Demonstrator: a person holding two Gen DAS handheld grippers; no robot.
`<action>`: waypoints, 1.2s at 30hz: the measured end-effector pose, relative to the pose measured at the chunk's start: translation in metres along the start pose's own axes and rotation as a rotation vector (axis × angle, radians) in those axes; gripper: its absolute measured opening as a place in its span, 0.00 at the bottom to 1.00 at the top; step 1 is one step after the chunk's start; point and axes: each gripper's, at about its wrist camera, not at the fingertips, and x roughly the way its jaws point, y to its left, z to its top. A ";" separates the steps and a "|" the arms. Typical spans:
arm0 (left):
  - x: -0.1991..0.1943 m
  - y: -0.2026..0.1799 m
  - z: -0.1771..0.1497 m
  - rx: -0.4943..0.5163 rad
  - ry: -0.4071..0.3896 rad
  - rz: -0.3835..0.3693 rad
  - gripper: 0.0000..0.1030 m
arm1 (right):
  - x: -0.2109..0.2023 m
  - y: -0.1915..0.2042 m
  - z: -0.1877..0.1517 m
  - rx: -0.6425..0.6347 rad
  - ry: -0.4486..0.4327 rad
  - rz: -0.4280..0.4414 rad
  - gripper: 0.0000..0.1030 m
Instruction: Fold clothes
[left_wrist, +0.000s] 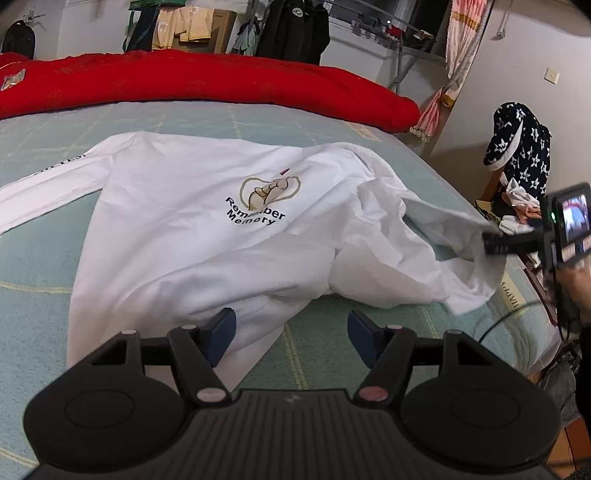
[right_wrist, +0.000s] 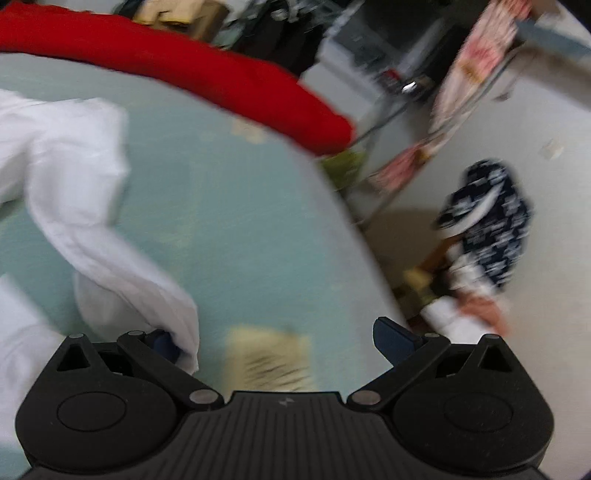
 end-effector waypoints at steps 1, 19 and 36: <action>-0.001 -0.001 0.000 0.000 -0.002 -0.002 0.65 | 0.005 -0.008 0.003 0.009 0.001 -0.028 1.00; -0.006 0.002 0.001 -0.002 -0.008 -0.006 0.65 | 0.017 -0.074 0.036 -0.017 -0.172 -0.231 1.00; -0.010 -0.005 -0.005 0.015 0.003 -0.012 0.66 | 0.000 -0.020 -0.032 0.262 0.015 0.692 1.00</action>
